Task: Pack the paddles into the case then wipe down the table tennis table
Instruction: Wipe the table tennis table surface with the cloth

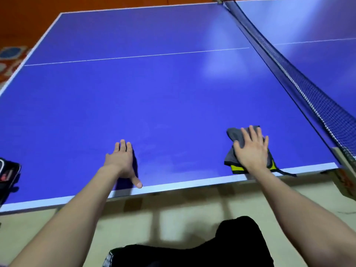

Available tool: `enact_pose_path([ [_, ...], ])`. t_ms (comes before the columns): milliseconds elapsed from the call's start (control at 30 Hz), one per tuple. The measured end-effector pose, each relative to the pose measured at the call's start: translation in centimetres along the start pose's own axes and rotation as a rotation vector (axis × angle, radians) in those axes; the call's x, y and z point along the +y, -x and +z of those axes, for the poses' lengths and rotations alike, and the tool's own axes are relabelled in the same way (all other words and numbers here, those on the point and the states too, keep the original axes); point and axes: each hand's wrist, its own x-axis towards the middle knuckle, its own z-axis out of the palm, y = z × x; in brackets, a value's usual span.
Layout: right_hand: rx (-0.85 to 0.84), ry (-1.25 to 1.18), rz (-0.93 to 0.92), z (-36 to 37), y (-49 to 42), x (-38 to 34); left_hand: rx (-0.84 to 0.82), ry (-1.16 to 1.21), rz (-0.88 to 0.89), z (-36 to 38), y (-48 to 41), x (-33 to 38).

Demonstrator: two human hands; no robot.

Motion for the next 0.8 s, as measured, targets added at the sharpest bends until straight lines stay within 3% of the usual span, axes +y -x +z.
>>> enact_pose_path([
  [67,-0.027,0.013,0.101,-0.6,-0.4,1.6,0.003,0.024,0.016,-0.2,0.1,-0.3],
  [200,-0.006,0.034,0.1,0.6,1.5,-4.2,0.005,0.01,0.004,0.2,0.3,-0.8],
  [433,-0.009,-0.051,-0.385,2.8,11.4,-21.5,-0.056,-0.082,-0.009,-0.6,-0.2,0.0],
  [500,-0.045,-0.074,-0.513,3.3,12.3,-23.4,-0.069,-0.13,-0.023,-0.6,-0.7,0.8],
  [633,-0.036,-0.139,-0.511,3.2,10.2,-17.6,-0.101,-0.15,-0.021,-0.9,-0.3,1.2],
  [800,0.035,-0.029,-0.117,0.6,6.5,-6.1,-0.044,-0.167,0.002,-0.9,0.9,-0.2],
])
